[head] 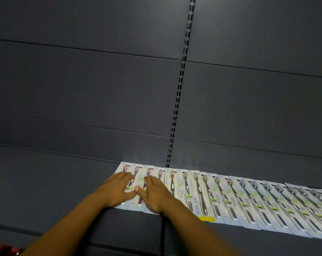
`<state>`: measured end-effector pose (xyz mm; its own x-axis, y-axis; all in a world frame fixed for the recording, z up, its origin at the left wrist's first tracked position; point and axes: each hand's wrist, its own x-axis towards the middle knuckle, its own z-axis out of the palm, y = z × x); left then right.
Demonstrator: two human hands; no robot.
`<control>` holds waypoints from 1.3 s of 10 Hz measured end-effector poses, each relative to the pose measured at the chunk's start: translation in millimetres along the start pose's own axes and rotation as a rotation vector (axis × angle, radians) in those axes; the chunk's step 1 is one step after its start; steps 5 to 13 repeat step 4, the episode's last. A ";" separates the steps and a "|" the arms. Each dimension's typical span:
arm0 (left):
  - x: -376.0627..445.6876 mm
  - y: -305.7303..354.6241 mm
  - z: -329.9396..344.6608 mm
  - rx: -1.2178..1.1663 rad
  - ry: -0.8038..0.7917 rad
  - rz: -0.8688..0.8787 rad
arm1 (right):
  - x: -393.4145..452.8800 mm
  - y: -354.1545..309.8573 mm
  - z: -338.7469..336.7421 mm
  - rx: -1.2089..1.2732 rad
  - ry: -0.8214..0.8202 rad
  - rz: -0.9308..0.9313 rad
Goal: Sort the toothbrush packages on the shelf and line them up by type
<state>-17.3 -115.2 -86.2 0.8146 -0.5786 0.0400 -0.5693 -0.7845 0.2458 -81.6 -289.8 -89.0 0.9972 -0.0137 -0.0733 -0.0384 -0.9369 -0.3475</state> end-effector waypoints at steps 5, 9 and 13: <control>12.2 72.3 -34.8 0.060 0.141 0.014 | -43.9 61.5 -73.5 -0.044 0.189 0.041; 12.2 72.3 -34.8 0.060 0.141 0.014 | -43.9 61.5 -73.5 -0.044 0.189 0.041; 12.2 72.3 -34.8 0.060 0.141 0.014 | -43.9 61.5 -73.5 -0.044 0.189 0.041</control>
